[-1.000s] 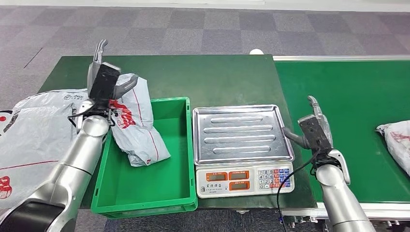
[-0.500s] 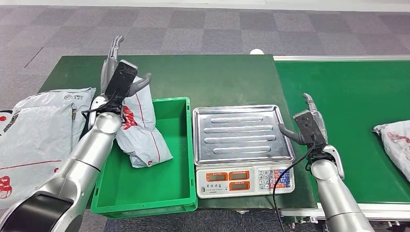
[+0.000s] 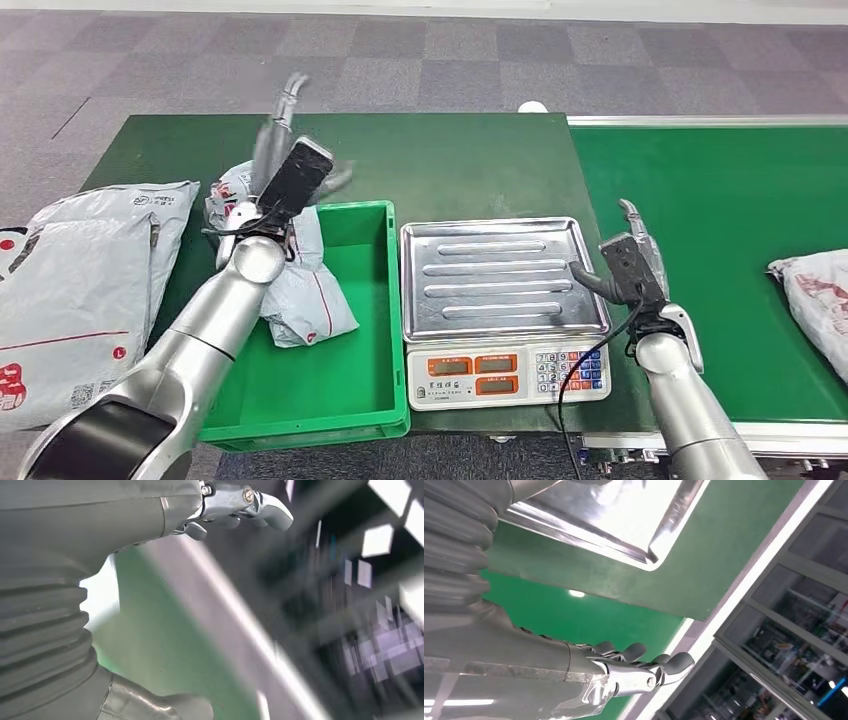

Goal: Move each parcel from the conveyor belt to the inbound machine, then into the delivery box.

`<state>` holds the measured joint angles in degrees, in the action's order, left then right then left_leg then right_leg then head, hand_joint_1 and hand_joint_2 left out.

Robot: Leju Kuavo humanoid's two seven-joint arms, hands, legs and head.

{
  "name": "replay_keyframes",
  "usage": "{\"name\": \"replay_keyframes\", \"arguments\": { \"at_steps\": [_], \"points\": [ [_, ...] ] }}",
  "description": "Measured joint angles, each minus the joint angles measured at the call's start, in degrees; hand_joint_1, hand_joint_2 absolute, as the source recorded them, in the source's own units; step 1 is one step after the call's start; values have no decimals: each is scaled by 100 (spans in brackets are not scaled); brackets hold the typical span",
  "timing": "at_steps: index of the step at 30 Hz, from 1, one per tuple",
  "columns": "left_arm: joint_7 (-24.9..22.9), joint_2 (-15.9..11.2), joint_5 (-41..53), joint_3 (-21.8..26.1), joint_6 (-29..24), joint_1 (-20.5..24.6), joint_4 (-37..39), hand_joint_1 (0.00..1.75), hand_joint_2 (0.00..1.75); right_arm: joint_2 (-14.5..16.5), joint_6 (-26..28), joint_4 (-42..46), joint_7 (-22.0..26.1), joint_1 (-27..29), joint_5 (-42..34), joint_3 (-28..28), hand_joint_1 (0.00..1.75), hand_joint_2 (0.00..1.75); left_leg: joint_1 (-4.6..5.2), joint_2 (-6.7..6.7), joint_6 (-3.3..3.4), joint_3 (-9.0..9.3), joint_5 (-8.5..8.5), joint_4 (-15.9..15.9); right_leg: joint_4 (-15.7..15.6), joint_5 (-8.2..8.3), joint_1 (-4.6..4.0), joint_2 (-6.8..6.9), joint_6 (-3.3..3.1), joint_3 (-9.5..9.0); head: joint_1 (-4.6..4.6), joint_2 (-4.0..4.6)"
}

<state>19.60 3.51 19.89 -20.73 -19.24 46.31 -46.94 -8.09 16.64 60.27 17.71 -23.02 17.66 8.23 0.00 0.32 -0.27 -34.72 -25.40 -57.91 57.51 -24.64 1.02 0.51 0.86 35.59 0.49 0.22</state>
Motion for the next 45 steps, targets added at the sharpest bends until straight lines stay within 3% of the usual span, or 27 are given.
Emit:
{"name": "replay_keyframes", "arguments": {
  "at_steps": [3, 9, 18, 26, 31, 39, 45],
  "points": [
    [99, 391, -1688, -47, 1833, -193, -53, 0, 175, 44, 16, -44, -107, -13, 159, 81, 0, 175, 2, -3, 3, -3, -3, 0, 0, 0, 2, -2, 1, 2, 1, 0],
    [276, 904, -3010, -61, 2669, -323, 426, 0, 175, 138, 234, -402, -410, -530, 698, 254, 0, 175, 2, -5, 2, -1, -2, 0, 0, 1, 1, -5, 1, 2, 1, 0],
    [351, 1008, -3470, -69, 2855, -389, 956, 0, 175, 163, 197, -1643, -46, -1307, 640, 270, 0, 175, 1, -4, -1, 0, 2, 0, 2, 2, 0, -4, 1, 2, 0, 0],
    [317, 1008, -3527, -69, 2792, -431, 1109, 0, 175, 162, 395, -2128, -10, -1496, 632, 270, 0, 175, 2, -4, 1, 0, 0, 0, 0, 1, 1, -4, 2, 2, 0, 0],
    [233, 1009, -3460, -88, 2748, -430, 1216, 0, 175, -14, 913, -2236, -492, -1501, 1104, 270, 0, 175, 2, -1, 2, 1, 0, -3, -2, 1, 1, -1, 2, 2, 1, 0],
    [181, 1035, -3398, -156, 2796, -423, 1434, 0, 175, -672, 1752, -2420, -1349, -1149, 2410, 112, 0, 175, 3, -5, 9, 1, -9, -6, -7, 1, 2, -4, 3, 2, 0, 0],
    [242, 1033, -3225, -231, 2802, -466, 1479, 0, 175, -983, 2076, -2668, -2445, -732, 3772, -178, 0, 175, 2, -1, 11, -1, -10, -5, -9, -3, 2, -2, 8, 1, 0, 0]
  ]
}}
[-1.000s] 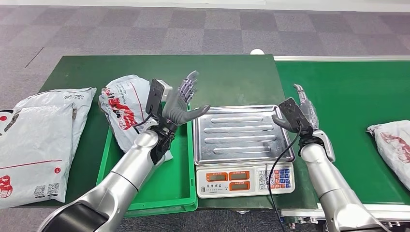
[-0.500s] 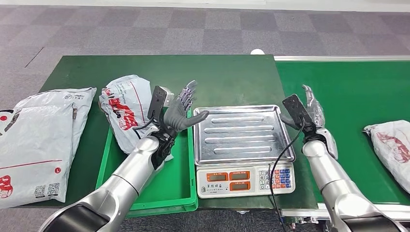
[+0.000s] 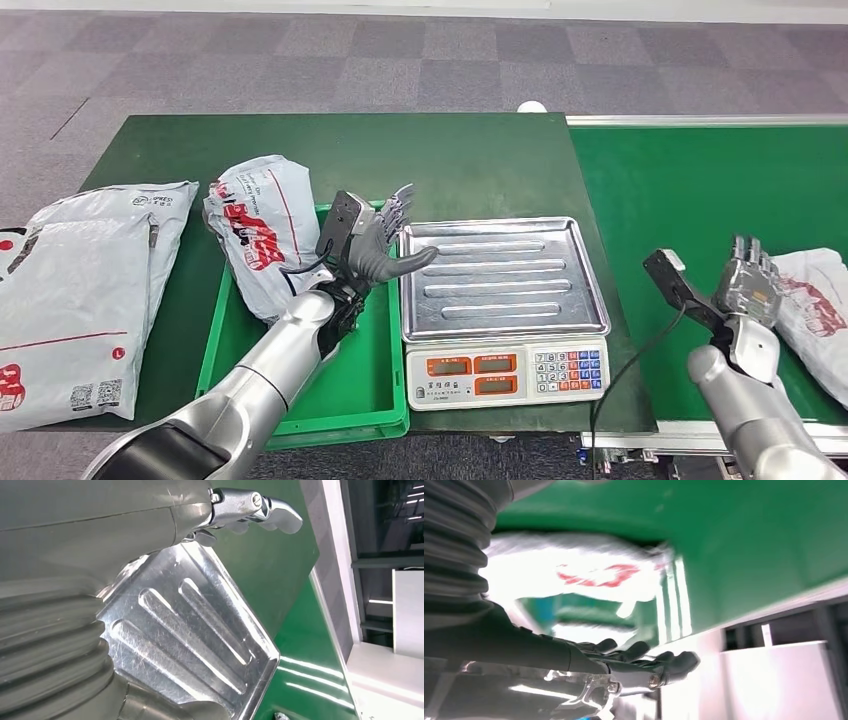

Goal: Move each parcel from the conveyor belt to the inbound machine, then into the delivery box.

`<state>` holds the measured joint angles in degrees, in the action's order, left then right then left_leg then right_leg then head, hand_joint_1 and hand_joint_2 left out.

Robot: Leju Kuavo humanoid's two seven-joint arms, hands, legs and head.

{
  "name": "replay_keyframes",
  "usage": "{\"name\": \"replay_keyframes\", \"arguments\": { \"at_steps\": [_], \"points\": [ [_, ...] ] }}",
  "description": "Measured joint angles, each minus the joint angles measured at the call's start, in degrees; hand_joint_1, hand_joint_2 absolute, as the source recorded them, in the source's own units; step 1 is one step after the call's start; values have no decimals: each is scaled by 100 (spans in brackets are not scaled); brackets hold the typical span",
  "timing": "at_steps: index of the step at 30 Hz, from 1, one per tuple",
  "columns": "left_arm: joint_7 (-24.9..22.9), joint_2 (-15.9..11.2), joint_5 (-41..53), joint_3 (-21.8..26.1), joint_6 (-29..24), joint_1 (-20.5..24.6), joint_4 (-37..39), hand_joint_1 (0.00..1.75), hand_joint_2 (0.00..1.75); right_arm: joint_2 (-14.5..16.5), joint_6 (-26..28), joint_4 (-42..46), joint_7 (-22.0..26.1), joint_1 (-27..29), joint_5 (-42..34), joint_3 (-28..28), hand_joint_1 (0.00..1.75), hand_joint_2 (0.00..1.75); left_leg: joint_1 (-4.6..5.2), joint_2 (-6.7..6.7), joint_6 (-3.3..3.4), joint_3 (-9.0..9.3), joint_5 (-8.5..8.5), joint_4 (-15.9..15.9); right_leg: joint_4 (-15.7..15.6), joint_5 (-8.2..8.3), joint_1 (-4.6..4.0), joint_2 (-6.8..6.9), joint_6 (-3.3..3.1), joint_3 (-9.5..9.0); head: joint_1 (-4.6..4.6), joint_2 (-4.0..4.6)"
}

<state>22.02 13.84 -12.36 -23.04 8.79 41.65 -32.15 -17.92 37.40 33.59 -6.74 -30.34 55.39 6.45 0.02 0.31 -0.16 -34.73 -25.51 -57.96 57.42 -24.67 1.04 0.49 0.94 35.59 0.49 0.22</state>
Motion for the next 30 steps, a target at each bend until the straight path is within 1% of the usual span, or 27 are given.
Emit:
{"name": "replay_keyframes", "arguments": {
  "at_steps": [3, 6, 11, 13, 16, 22, 25, 30],
  "points": [
    [-3, 0, 48, -2, 0, -51, -24, 0, 175, -123, 56, -158, -198, 131, 265, -234, 0, 175, 0, 0, 1, -1, -1, 0, 0, 0, 0, -2, 0, 0, 1, 0],
    [-14, -1, 80, -2, 0, -77, -44, 0, 175, -192, 67, -243, -220, 234, 332, -424, 0, 175, 0, -3, 2, -1, -2, 0, 0, 0, 0, -2, 1, 0, 0, 0],
    [-24, -1, 90, -2, 2, -84, -62, 0, 175, -235, 24, -324, -313, 307, 425, -581, 0, 175, 1, -5, 2, 1, -1, 0, 0, 0, 0, -5, 1, 0, 1, 0],
    [-34, -1, 91, -2, 20, -87, -68, 0, 175, -244, -116, -343, -487, 339, 537, -644, 0, 175, 0, -5, 2, 1, -1, 0, 0, 0, 0, -4, 1, 0, 0, 0],
    [-75, -14, 89, -2, 73, -100, -107, 0, 175, -258, -463, -365, -800, 450, 734, -778, 0, 175, 0, -2, 3, -1, -1, 1, 1, 0, 0, 0, 1, -2, 1, 0],
    [-96, -70, 93, -2, 92, -191, -229, 0, 175, -254, -958, -446, -1234, 543, 1181, -958, 0, 175, 1, -4, 6, -3, -4, 2, 2, -1, 1, -3, 1, -1, 2, 0],
    [-95, -91, 94, -2, 78, -217, -286, 0, 175, -251, -1076, -479, -1317, 505, 1299, -982, 0, 175, 1, -3, 6, -3, -3, 2, 2, -1, 1, 0, 1, -1, 1, 0],
    [-101, -119, 96, 0, 55, -248, -352, 0, 175, -247, -1125, -515, -1337, 453, 1378, -1003, 0, 175, 1, -3, 6, -3, -2, 2, 3, -1, 1, 1, 1, -2, 2, 0]
  ]
}}
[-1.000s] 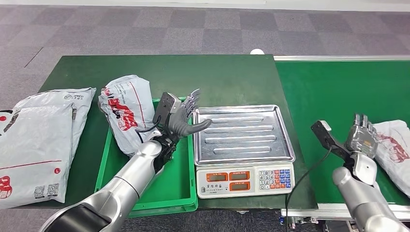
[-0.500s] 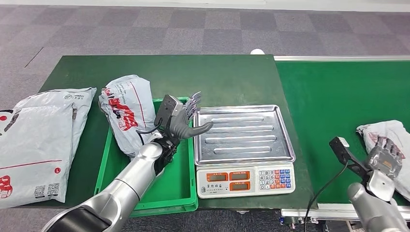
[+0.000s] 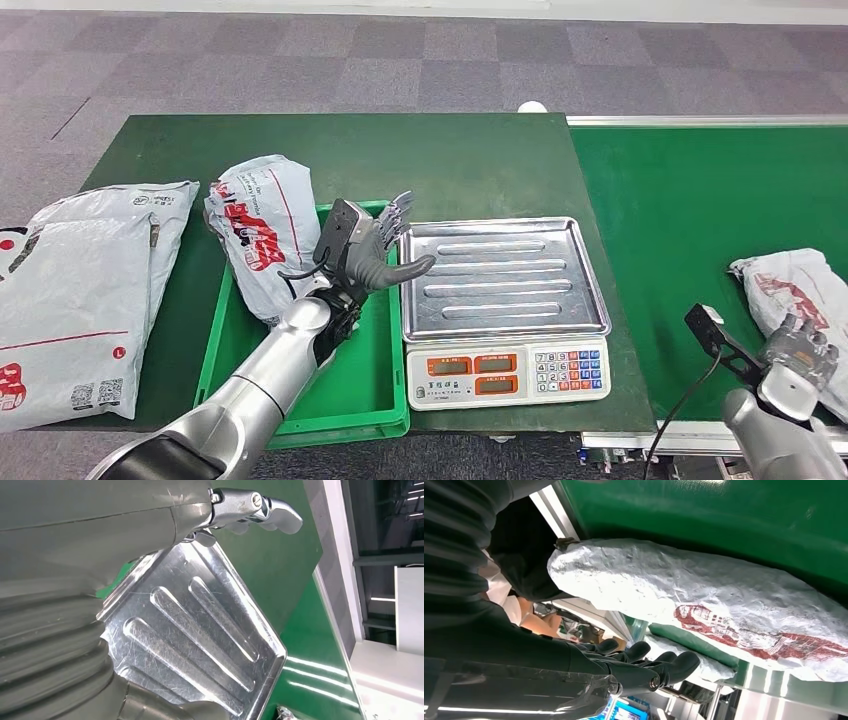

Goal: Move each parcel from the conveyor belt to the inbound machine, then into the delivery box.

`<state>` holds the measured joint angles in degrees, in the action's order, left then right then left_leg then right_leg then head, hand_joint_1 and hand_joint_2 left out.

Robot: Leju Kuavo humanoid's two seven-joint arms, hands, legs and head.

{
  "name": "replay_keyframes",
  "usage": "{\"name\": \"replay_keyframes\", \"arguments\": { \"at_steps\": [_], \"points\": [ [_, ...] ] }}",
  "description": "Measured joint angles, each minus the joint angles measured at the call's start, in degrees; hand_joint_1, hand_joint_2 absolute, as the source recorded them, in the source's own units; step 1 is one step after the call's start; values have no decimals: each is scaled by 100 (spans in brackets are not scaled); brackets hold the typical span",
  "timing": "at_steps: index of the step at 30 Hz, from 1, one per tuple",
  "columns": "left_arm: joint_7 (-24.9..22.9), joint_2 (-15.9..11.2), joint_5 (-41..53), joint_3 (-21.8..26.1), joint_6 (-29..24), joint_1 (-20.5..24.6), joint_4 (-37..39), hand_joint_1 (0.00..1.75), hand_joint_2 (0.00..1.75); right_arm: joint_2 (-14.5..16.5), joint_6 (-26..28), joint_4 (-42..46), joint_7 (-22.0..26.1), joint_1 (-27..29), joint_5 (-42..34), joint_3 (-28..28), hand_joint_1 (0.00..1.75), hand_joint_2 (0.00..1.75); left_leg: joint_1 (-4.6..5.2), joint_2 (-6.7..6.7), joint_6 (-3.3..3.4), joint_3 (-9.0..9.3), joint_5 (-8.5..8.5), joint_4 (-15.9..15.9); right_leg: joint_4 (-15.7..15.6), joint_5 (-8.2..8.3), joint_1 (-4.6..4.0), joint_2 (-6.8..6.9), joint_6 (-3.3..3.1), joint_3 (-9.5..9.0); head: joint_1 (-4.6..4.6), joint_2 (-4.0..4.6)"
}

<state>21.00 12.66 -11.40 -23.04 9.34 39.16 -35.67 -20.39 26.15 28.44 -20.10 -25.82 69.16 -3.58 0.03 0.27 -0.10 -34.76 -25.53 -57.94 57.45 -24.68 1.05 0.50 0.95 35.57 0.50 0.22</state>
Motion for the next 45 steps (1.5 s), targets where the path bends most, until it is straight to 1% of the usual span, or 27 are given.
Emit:
{"name": "replay_keyframes", "arguments": {
  "at_steps": [7, 13, 31, 45],
  "points": [
    [-39, -89, 1, 84, -94, -46, -142, 0, 175, 0, -204, -125, -313, -151, 595, -22, 0, 175, 0, -1, 0, 0, 0, 0, 1, 0, 0, -2, 0, 0, 0, 0],
    [-36, -161, 3, 180, -145, -137, -249, 0, 175, 0, -167, -248, -342, -352, 844, -22, 0, 175, 0, 1, 0, 0, 0, 0, 1, 0, 0, 0, 0, 0, -1, 0],
    [-59, -290, 1, 336, -115, -195, -370, 0, 175, -85, -154, -327, -62, -411, 908, -233, 0, 175, 1, 0, 0, 2, 0, 0, 0, 0, 0, -1, 0, 0, -1, -1],
    [-61, -309, 1, 367, -148, -271, -515, 0, 175, -105, -246, -356, -63, -354, 975, -297, 0, 175, 1, 0, 0, 1, 0, 0, 0, 0, 0, -2, 0, 0, -1, 0]
  ]
}}
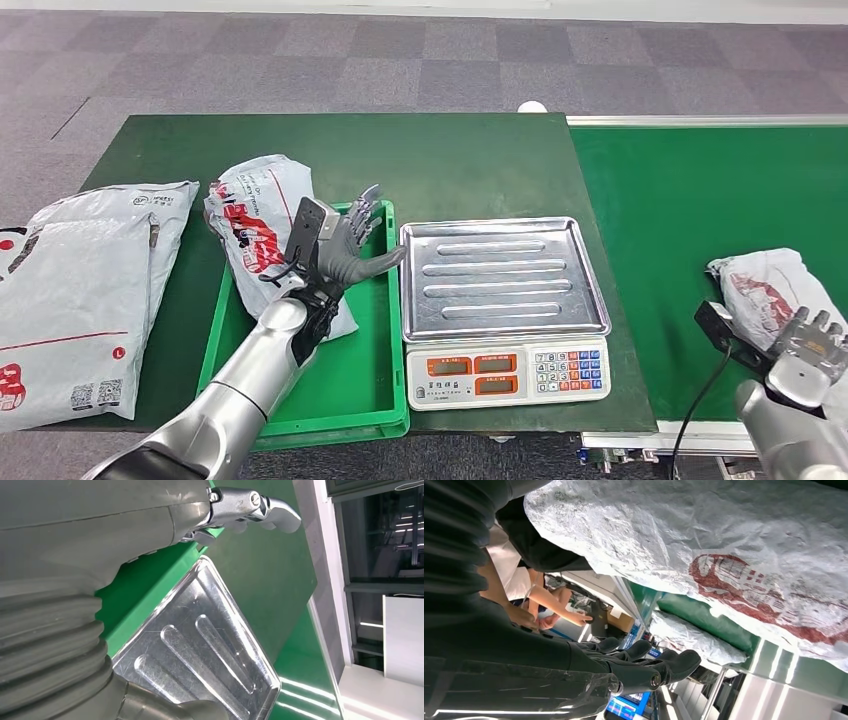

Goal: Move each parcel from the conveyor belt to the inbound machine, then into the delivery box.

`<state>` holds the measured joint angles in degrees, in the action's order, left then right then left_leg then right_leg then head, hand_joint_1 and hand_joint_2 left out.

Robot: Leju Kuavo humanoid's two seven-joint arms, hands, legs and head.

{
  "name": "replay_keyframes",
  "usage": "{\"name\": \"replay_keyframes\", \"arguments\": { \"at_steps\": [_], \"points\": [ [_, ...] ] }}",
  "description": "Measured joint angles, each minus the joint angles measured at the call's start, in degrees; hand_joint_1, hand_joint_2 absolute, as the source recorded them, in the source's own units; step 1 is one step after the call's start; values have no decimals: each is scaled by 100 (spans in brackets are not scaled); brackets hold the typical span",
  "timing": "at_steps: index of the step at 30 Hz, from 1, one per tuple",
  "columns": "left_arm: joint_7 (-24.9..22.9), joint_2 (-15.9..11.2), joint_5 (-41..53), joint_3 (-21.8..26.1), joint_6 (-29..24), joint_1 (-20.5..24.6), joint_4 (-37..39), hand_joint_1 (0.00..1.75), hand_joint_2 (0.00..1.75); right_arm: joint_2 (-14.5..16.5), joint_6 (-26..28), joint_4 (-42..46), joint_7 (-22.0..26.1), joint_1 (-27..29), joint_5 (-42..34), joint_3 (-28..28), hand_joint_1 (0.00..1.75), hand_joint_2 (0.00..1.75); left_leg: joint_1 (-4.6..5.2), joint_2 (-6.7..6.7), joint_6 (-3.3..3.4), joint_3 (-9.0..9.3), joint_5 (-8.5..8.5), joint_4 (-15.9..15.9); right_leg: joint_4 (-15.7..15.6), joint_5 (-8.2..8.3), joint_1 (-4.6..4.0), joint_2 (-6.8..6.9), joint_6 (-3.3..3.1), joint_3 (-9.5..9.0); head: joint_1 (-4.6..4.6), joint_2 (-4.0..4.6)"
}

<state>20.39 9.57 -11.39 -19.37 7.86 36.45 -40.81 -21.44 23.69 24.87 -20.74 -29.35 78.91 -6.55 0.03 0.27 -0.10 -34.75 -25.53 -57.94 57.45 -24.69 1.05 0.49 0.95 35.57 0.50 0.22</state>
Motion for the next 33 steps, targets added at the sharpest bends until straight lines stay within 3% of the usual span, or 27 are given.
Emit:
{"name": "replay_keyframes", "arguments": {
  "at_steps": [33],
  "points": [
    [-78, -84, -88, 256, 95, -172, -305, 0, 175, 2, -179, -38, 102, 22, -16, -69, 0, 175, 0, 1, 0, 0, 0, 0, 0, 0, 0, 2, 0, 0, 0, 0]
  ]
}}
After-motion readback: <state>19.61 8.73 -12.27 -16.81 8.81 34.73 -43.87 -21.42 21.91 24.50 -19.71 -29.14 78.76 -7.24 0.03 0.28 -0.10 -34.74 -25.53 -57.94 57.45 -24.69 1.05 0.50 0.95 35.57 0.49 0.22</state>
